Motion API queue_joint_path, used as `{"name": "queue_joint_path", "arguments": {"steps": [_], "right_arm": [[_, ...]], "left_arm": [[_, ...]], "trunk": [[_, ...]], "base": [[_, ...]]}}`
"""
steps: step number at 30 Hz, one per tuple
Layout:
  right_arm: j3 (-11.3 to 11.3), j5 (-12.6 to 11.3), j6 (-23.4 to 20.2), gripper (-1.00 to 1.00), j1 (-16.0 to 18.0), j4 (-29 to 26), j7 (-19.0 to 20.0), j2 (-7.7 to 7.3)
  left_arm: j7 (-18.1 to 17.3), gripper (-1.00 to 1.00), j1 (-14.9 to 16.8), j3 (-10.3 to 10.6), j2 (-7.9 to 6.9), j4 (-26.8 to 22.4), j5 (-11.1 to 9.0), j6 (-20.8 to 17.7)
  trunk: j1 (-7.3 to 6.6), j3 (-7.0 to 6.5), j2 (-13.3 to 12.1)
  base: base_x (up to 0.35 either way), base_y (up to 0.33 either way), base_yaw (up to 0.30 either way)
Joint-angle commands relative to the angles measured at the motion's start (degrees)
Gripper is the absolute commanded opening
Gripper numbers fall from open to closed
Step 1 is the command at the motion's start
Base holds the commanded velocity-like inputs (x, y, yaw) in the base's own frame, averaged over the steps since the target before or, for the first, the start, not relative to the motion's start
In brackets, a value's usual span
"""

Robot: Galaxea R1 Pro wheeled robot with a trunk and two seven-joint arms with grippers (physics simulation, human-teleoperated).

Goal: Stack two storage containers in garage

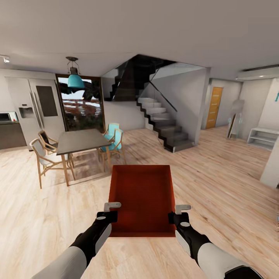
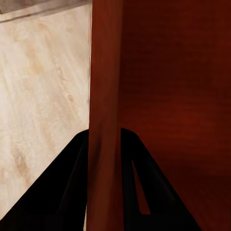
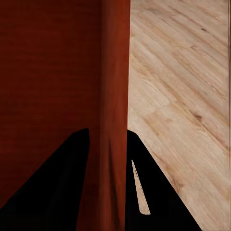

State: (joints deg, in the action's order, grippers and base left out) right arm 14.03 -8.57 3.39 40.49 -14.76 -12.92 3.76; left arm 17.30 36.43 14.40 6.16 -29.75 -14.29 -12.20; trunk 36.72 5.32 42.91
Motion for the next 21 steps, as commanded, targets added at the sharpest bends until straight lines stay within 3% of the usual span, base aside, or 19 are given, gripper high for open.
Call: {"name": "queue_joint_path", "arguments": {"steps": [1,11,21], "right_arm": [[-1.10,-0.83,0.43,-1.00,0.03,0.17,-0.09,1.15],[-1.11,-0.84,0.44,-1.00,0.03,0.17,-0.09,1.16],[-1.17,-0.90,0.51,-1.00,0.03,0.17,-0.09,1.14]], "left_arm": [[0.90,-1.00,0.05,-0.78,-0.01,-1.28,-2.32,1.88],[0.90,-1.00,0.06,-0.78,-0.01,-1.28,-2.32,1.91],[0.97,-1.00,0.06,-0.78,-0.01,-1.28,-2.28,1.92]], "trunk": [[0.05,0.10,0.07],[0.05,0.10,0.07],[0.05,0.10,0.07]], "base": [[0.323,0.000,-0.246],[0.323,0.000,-0.250],[0.323,0.000,-0.029]]}}
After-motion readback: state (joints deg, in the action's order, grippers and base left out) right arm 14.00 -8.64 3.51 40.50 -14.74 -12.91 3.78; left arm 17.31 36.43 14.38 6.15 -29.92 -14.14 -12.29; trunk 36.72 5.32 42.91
